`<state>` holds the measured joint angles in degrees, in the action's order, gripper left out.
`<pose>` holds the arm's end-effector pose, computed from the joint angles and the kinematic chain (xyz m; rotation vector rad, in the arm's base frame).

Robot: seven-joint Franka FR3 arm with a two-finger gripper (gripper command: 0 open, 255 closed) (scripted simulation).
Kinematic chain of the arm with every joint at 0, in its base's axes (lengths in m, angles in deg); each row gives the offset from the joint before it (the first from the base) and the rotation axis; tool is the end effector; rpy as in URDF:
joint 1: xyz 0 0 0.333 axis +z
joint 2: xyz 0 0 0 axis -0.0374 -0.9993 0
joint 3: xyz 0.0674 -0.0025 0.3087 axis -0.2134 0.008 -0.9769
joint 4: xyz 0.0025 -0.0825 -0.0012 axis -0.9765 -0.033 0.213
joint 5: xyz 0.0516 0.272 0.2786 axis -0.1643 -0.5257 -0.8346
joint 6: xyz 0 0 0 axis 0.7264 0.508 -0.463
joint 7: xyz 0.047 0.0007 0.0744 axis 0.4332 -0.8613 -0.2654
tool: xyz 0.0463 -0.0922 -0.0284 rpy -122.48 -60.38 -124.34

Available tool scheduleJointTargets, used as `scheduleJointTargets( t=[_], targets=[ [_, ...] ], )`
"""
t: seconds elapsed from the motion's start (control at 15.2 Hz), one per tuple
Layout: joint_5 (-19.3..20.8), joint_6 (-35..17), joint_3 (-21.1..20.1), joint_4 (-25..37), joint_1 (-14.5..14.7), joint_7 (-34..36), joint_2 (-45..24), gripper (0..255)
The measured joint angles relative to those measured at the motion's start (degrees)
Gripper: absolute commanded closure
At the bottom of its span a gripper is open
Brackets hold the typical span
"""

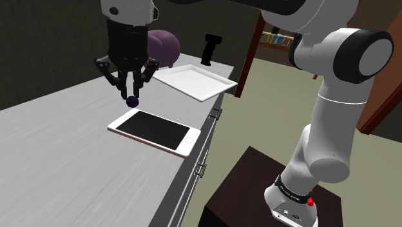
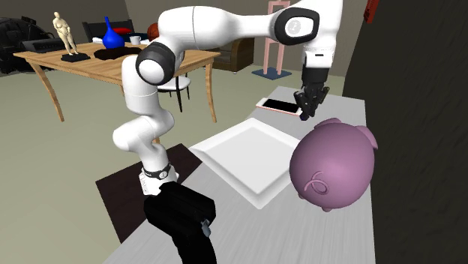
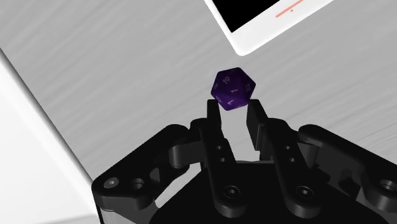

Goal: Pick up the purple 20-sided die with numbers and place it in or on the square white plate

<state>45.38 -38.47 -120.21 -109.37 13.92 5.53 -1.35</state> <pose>0.4764 0.3981 0.6128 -3.1094 0.4048 -0.1182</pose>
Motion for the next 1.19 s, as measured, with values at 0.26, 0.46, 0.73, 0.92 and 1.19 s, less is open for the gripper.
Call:
scheduleJointTargets(
  t=[0.26, 0.46, 0.73, 0.92, 1.19],
  targets=[
    [0.1, 1.2, 0.0, 1.2, 0.2, 0.0, -0.3, 255],
    [0.7, 4.0, -0.1, 4.8, 0.9, 0.0, -1.4, 255],
    [1.7, 1.9, -0.1, 1.3, 0.8, 1.6, 1.5, 0],
    [4.7, -7.3, -0.4, -9.0, 0.9, 6.7, 9.1, 0],
    [5.2, -11.3, -0.2, -13.0, 0.6, 7.6, 10.2, 0]
  ],
)
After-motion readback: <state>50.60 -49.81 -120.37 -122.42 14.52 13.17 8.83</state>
